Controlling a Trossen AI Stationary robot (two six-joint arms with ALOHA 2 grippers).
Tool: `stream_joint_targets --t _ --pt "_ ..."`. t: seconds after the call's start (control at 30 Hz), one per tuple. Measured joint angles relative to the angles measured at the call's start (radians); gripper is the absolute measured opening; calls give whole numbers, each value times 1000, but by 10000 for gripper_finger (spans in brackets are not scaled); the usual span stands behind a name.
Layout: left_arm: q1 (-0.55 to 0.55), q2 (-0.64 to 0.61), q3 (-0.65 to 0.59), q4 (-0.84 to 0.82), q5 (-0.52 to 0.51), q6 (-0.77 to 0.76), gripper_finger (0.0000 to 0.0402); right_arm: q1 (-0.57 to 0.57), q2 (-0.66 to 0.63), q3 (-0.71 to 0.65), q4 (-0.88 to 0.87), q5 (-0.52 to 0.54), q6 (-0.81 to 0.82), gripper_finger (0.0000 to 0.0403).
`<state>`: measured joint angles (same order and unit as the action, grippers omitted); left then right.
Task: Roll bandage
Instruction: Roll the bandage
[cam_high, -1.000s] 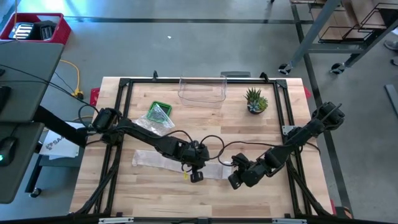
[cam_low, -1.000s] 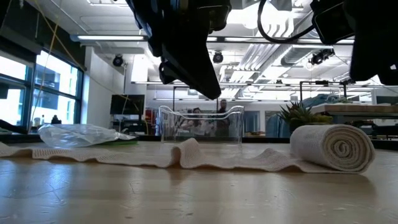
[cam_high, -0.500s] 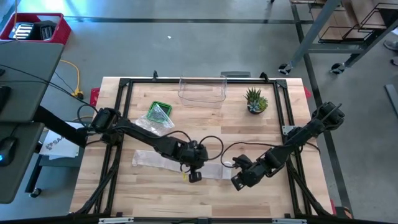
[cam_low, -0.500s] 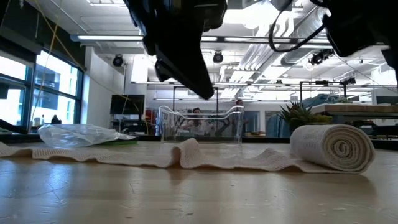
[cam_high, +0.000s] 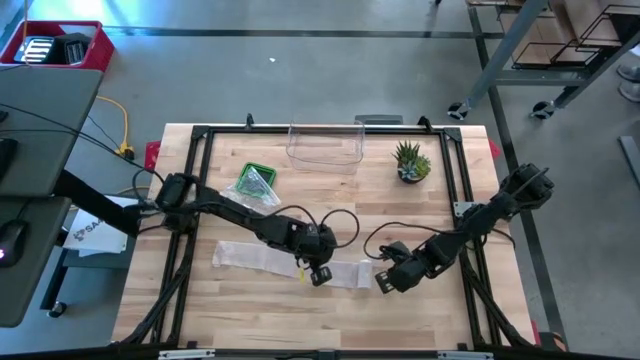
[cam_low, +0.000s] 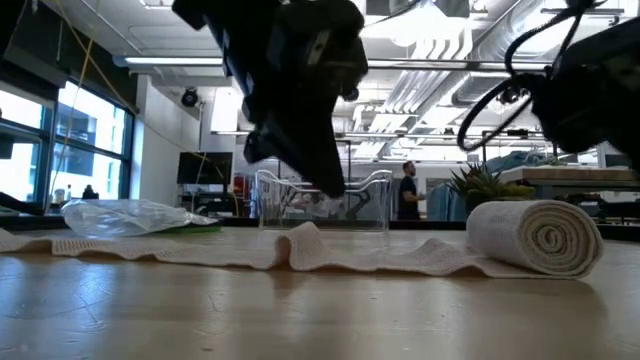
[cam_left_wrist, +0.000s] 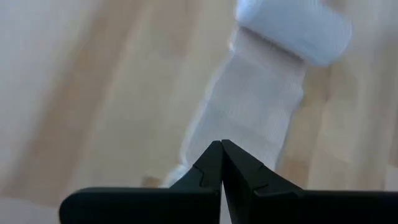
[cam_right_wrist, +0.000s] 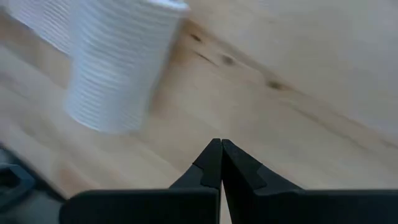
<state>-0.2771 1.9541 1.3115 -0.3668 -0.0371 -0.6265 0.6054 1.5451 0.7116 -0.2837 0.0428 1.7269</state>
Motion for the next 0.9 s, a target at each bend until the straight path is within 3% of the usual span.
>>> stream_joint_targets --t 0.1,0.37,0.6,0.9 --pt "-38 19 0 62 2 -17 0 -5 0 -39 149 33 4 0" --pt "-73 82 1 171 -75 -53 0 -5 11 -36 132 131 30 0" --pt "-35 134 72 176 -71 -15 0 -12 58 -36 182 124 47 0" --pt "-29 137 73 182 -78 28 0 -12 108 -34 236 138 98 0"
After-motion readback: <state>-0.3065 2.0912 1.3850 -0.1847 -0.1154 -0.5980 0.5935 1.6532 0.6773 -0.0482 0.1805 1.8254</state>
